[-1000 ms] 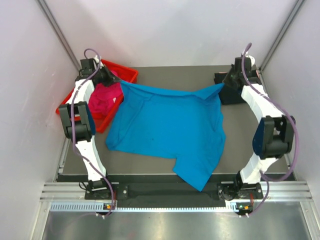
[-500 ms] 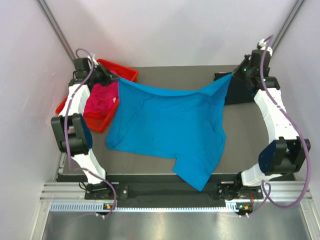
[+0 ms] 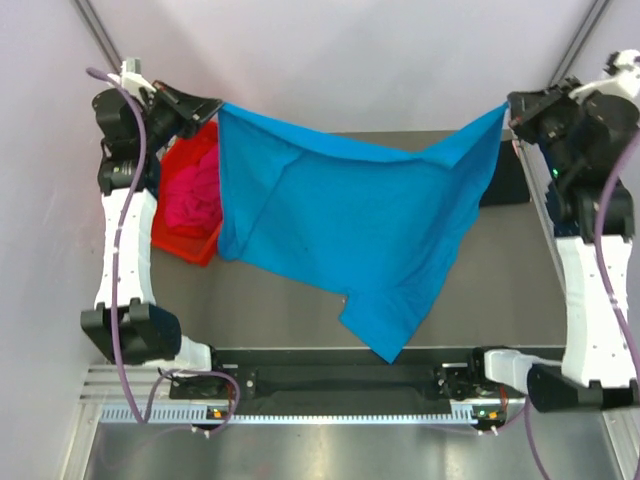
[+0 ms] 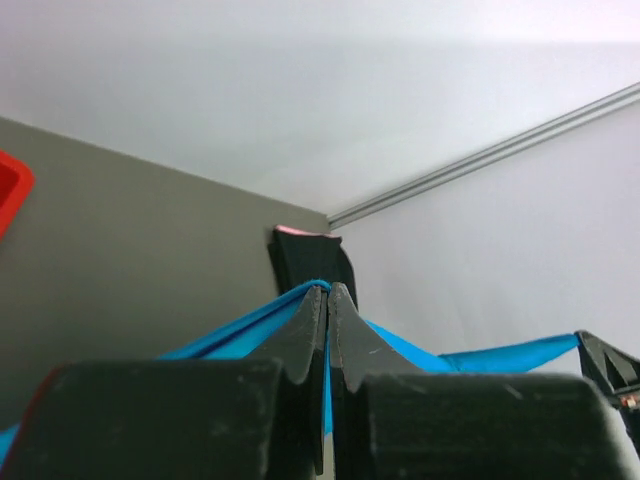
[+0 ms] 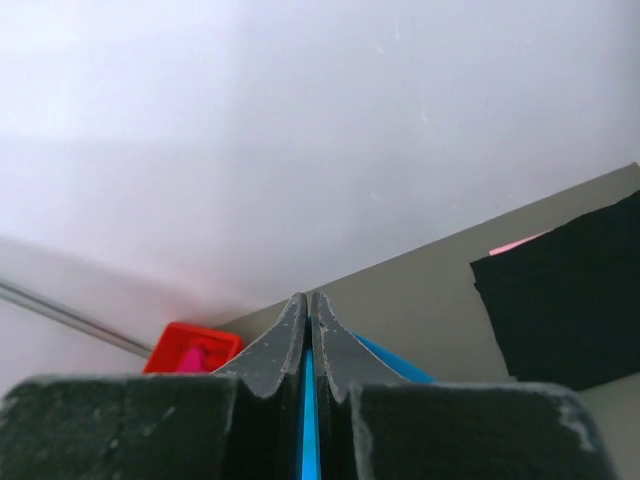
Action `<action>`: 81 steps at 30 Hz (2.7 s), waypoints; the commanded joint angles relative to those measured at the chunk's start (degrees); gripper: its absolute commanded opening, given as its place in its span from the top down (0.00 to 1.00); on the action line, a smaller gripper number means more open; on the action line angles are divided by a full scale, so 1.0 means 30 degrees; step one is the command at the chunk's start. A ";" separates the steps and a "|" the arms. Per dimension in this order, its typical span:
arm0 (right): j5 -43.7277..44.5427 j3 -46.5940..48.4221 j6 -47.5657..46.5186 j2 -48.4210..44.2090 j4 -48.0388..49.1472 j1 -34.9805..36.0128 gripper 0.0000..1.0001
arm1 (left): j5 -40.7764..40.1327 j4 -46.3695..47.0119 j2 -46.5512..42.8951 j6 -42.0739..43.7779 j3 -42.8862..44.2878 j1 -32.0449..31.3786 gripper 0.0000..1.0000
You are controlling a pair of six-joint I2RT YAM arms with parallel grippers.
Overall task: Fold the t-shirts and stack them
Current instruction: Flatten the tshirt out
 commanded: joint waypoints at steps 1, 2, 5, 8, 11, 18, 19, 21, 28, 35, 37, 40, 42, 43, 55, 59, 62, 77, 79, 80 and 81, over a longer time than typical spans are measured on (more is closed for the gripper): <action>0.0284 0.1141 0.0611 -0.2340 -0.1322 -0.0258 1.00 | -0.0713 0.0520 -0.3058 -0.0837 -0.0184 0.0004 1.00; 0.0575 0.1171 0.0611 -0.2784 -0.2051 -0.0258 1.00 | -0.0744 0.0258 -0.3473 -0.0925 -0.0333 0.0004 1.00; 0.1220 0.1435 0.0669 -0.4512 -0.3197 -0.0229 1.00 | -0.0569 0.0285 -0.5172 -0.1716 -0.0977 0.0004 1.00; 0.1690 0.2137 0.0815 -0.5949 -0.4458 -0.0258 1.00 | -0.0510 -0.0445 -0.6521 -0.1806 -0.1097 0.0004 1.00; 0.2098 0.2869 0.0845 -0.6742 -0.5337 -0.0258 1.00 | -0.0219 -0.1676 -0.7372 -0.1688 -0.0920 0.0004 1.00; 0.1431 0.2902 0.0465 -0.4378 -0.4524 -0.0258 1.00 | -0.0685 -0.1475 -0.6704 -0.1512 -0.2384 -0.0025 1.00; 0.1253 0.2668 0.0465 -0.3935 -0.3243 -0.0258 1.00 | -0.0657 -0.0371 -0.5743 -0.1918 -0.2443 0.0004 1.00; 0.0346 0.2781 0.0494 -0.2127 -0.1919 -0.0258 1.00 | -0.0453 0.1361 -0.3871 -0.2970 -0.2241 0.0004 1.00; -0.2175 1.1013 0.0174 0.6954 -0.0939 -0.0258 1.00 | 0.0218 0.3507 0.4218 -0.3795 0.4987 0.0033 1.00; -0.4283 1.6320 0.1837 1.2184 -0.0156 -0.2335 1.00 | 0.2122 0.4621 1.0172 -0.5846 1.2404 0.0033 1.00; -0.4578 1.4626 0.2657 1.0753 0.1363 -0.2891 1.00 | 0.2593 0.4970 1.0060 -0.6140 1.2937 0.0033 1.00; -0.5746 1.3710 0.3361 0.8730 0.2480 -0.3448 1.00 | 0.2976 0.3868 0.8218 -0.5091 1.2470 0.0150 1.00; -0.6919 1.3566 0.3832 0.7504 0.1960 -0.3976 1.00 | 0.2773 0.2284 0.6205 -0.3428 1.1594 0.0355 1.00; -0.7155 1.3158 0.3921 0.6944 0.1144 -0.4472 1.00 | 0.2684 0.1262 0.5379 -0.2923 1.0893 0.0384 1.00; -0.7834 -0.9776 -0.0205 -0.8670 -0.6621 -0.6088 1.00 | 0.0780 -0.0938 -1.0414 0.1649 -1.2747 0.0327 1.00; -0.5583 -1.3437 -0.1088 -1.1830 -0.9701 -0.5181 1.00 | -0.1968 -0.4661 -1.3751 0.3641 -1.6524 0.0034 1.00; -0.3331 -1.5052 -0.1118 -1.3650 -1.0845 -0.5004 1.00 | -0.3055 -0.6331 -1.4637 0.4493 -1.8348 -0.0025 1.00; 0.3830 -1.3269 -0.2142 -1.4918 -1.3545 -0.4506 1.00 | -0.5022 -0.8680 -1.6193 0.4349 -1.9963 -0.0025 1.00; 0.3567 -1.3622 -0.2289 -1.4975 -1.3164 -0.4506 1.00 | -0.5081 -0.8680 -1.6134 0.4114 -2.0138 -0.0025 1.00; 0.3276 -1.3797 -0.2173 -1.4860 -1.3045 -0.4506 1.00 | -0.4994 -0.8651 -1.5989 0.3736 -2.0255 -0.0025 1.00; 0.3041 -1.3915 -0.2056 -1.4771 -1.2812 -0.4477 1.00 | -0.4848 -0.8622 -1.5871 0.3500 -2.0372 0.0004 1.00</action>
